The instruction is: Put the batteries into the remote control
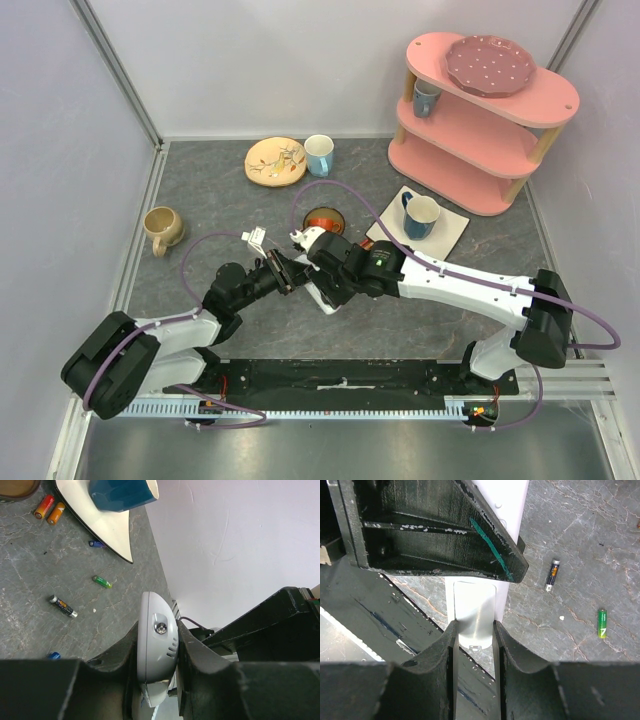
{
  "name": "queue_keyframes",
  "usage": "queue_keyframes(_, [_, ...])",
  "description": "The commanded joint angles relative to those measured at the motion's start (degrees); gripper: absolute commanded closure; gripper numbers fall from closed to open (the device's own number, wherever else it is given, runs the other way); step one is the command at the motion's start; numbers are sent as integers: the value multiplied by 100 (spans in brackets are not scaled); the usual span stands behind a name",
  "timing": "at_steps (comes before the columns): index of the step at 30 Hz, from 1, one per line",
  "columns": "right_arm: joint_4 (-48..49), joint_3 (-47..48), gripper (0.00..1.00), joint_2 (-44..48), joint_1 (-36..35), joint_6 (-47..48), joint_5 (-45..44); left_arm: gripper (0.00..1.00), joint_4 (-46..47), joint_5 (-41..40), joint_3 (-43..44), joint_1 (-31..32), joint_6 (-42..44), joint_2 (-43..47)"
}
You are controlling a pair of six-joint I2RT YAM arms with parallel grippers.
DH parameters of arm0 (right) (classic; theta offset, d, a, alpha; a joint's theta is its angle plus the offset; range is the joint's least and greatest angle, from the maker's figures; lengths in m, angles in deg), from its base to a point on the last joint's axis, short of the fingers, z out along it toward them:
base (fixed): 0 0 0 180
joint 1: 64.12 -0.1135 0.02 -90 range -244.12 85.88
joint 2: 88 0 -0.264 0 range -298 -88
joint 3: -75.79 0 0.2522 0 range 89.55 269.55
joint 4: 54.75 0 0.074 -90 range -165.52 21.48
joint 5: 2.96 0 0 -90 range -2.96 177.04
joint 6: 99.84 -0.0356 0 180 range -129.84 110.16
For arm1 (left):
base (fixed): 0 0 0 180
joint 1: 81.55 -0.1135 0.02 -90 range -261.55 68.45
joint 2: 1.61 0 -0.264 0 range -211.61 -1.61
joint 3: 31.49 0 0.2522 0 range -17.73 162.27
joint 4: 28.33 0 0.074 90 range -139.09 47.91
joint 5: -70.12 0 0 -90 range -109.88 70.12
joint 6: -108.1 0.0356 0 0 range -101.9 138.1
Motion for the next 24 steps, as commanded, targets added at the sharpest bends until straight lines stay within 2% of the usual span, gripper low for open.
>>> queue_keyframes(1, [487, -61, 67, 67, 136, -30, -209, 98, 555, 399, 173, 172, -180, 304])
queue_keyframes(12, [417, -17, 56, 23, 136, -12, -209, 98, 115, 320, 252, 180, 22, 524])
queue_keyframes(24, [373, 80, 46, -65, 136, -74, -270, 98, 167, 311, 200, 180, 14, 427])
